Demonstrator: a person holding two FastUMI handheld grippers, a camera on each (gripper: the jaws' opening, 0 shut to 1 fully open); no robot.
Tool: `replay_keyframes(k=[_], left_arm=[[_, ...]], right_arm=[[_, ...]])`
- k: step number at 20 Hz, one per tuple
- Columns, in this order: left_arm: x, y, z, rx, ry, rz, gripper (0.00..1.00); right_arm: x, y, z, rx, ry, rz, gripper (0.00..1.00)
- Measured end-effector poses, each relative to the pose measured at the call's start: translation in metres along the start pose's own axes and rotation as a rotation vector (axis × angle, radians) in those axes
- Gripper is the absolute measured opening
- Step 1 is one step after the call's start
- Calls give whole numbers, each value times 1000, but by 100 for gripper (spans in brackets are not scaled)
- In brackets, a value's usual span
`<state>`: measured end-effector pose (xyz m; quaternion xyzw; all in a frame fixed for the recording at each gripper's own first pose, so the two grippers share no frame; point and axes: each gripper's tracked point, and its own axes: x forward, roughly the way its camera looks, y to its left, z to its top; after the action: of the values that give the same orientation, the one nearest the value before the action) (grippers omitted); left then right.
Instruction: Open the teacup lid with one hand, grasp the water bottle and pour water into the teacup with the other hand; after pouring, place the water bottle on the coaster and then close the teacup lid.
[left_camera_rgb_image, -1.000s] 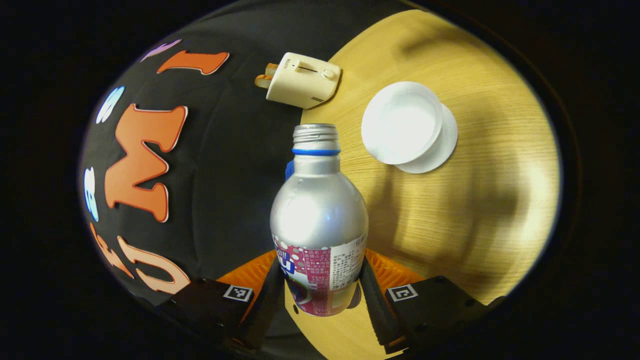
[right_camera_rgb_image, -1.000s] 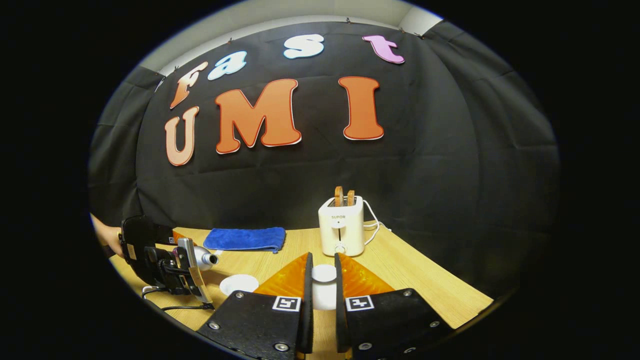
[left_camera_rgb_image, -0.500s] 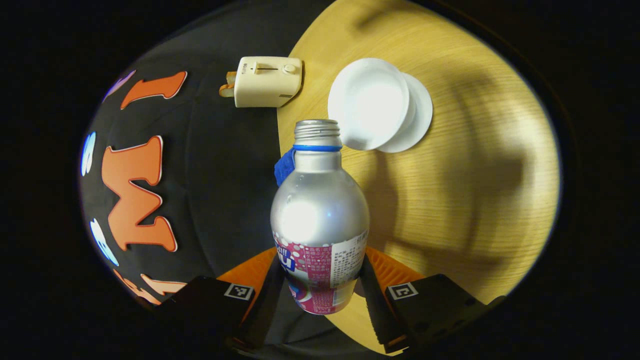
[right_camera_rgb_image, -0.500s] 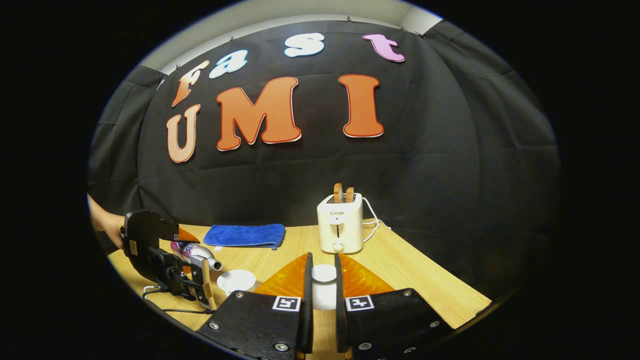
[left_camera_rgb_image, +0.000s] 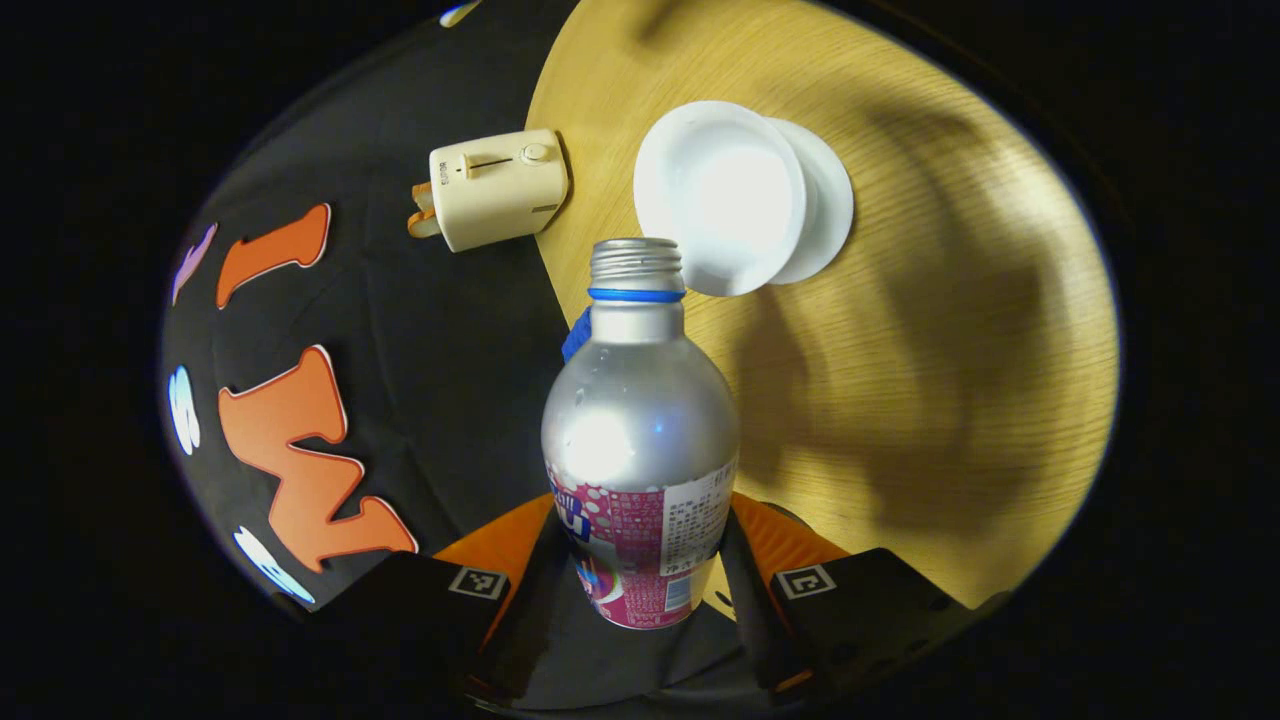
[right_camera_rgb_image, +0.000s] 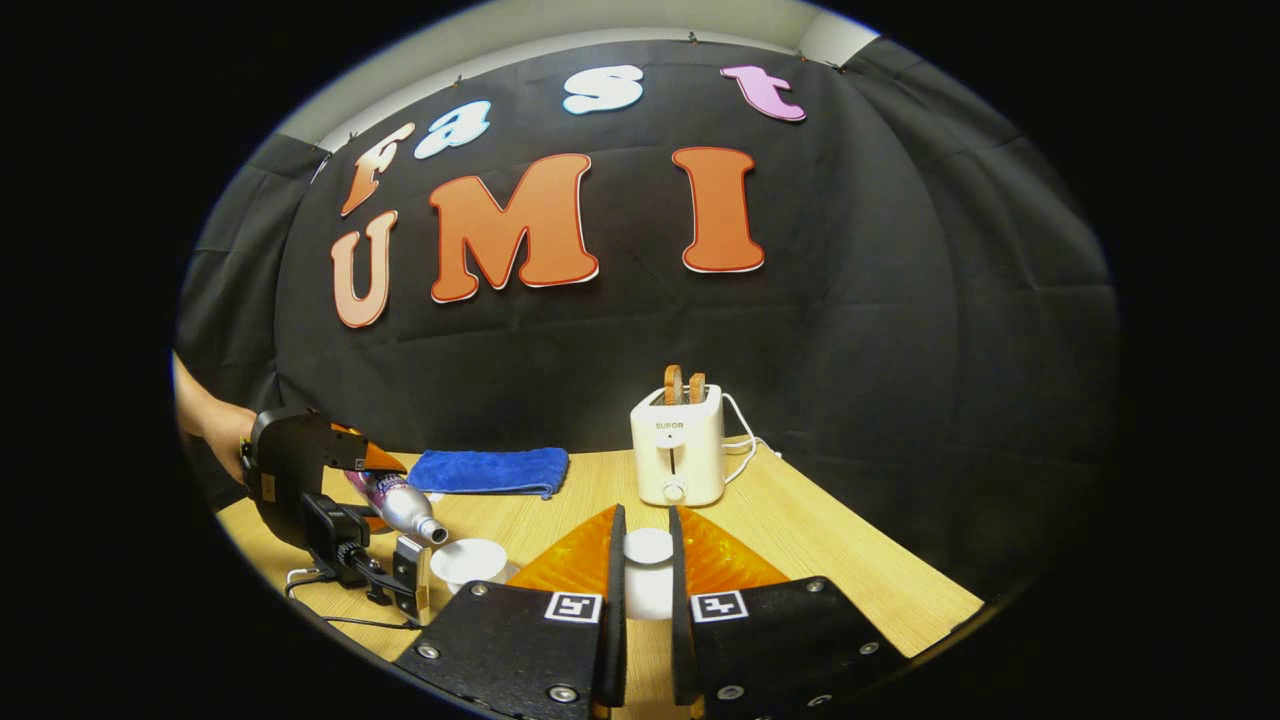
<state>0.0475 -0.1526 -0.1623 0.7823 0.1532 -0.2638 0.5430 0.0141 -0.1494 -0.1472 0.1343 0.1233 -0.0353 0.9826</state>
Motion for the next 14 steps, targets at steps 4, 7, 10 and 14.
replay_keyframes(k=[4,7,10,14], left_arm=[[4,1,1,35,5,-10,82],[5,2,2,43,5,-12,83],[6,3,1,56,8,-14,83],[7,7,-1,92,18,-9,82]], right_arm=[[2,-3,-2,9,5,-2,18],[4,-4,-3,12,8,-1,18],[5,-3,-4,10,11,2,18],[6,-2,-4,9,12,3,18]])
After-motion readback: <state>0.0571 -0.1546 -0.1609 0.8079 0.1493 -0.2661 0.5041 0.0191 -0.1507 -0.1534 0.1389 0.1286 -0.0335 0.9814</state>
